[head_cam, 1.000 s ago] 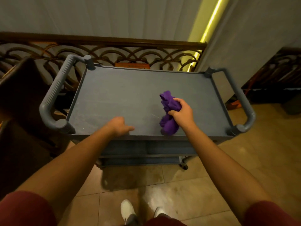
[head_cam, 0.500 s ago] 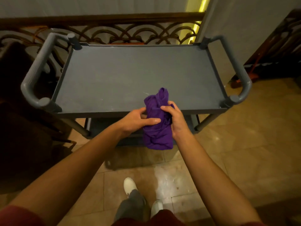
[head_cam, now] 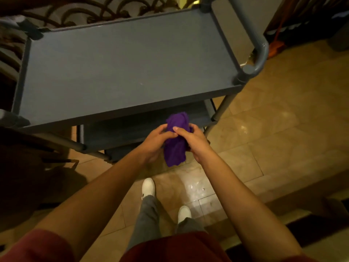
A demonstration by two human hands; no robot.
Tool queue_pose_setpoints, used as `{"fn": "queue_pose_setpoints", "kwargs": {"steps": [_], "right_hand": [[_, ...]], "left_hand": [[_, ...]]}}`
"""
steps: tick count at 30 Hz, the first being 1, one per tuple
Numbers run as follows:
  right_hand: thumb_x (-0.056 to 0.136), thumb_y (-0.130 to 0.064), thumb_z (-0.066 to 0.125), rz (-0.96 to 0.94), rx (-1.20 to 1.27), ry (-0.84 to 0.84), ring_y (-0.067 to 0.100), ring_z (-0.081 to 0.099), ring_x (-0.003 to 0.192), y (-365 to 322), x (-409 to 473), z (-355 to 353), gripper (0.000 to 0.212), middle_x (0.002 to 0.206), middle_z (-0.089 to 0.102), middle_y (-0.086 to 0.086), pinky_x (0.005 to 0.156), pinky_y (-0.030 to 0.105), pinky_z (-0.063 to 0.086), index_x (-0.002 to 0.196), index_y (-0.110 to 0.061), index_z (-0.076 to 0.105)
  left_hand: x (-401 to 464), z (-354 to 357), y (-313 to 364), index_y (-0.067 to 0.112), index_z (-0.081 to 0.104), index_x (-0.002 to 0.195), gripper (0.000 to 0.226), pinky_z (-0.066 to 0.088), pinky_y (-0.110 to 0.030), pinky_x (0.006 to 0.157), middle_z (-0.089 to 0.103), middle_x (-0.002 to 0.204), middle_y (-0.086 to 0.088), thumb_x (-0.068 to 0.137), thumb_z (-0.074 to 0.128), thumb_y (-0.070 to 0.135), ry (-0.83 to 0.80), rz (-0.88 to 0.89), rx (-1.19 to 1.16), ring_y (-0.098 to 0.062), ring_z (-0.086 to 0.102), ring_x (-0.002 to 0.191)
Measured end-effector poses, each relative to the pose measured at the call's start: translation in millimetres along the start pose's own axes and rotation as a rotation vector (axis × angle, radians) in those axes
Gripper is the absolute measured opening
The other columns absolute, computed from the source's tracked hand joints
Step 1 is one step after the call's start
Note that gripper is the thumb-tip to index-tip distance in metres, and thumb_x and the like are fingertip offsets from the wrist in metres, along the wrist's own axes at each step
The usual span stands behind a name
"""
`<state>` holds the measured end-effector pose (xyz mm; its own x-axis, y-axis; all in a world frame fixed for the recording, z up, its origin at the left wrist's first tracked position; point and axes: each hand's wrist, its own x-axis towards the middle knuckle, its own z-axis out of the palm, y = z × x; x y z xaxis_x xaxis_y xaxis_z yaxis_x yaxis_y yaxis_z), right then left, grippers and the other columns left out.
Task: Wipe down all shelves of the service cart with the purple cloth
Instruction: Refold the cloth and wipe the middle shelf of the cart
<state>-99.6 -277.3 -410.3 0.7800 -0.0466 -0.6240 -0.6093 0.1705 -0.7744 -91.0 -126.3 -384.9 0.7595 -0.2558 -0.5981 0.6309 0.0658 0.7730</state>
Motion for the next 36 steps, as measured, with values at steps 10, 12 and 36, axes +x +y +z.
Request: {"fn": "queue_pose_setpoints", "kwargs": {"steps": [10, 12, 36], "right_hand": [[0.090, -0.033, 0.075, 0.110, 0.577, 0.127, 0.031, 0.075, 0.104, 52, 50, -2, 0.040, 0.112, 0.077, 0.014, 0.082, 0.043, 0.062, 0.122, -0.011, 0.067], [0.086, -0.040, 0.078, 0.080, 0.561, 0.137, 0.027, 0.076, 0.101, 59, 62, 2, 0.042, 0.110, 0.078, 0.011, 0.078, 0.039, 0.062, 0.119, -0.014, 0.068], [0.060, -0.049, 0.092, -0.192, 0.659, -0.361, 0.029, 0.070, 0.116, 125, 237, -14, 0.083, 0.129, 0.069, 0.019, 0.090, 0.044, 0.060, 0.126, -0.007, 0.066]], "left_hand": [[59, -20, -42, 0.039, 0.060, 0.106, 0.049, 0.060, -0.024, 0.070, 0.071, 0.109, 0.006, 0.067, 0.085, 0.054, -0.096, -0.083, 0.271, -0.009, 0.074, 0.091], [76, -24, -45, 0.038, 0.062, 0.103, 0.035, 0.060, -0.025, 0.072, 0.073, 0.105, 0.006, 0.075, 0.083, 0.045, -0.107, -0.024, 0.415, -0.012, 0.074, 0.090], [238, -72, -74, 0.013, 0.075, 0.096, 0.012, 0.059, -0.027, 0.075, 0.078, 0.093, -0.005, 0.085, 0.073, 0.009, -0.168, 0.292, 0.267, -0.016, 0.074, 0.085]]}}
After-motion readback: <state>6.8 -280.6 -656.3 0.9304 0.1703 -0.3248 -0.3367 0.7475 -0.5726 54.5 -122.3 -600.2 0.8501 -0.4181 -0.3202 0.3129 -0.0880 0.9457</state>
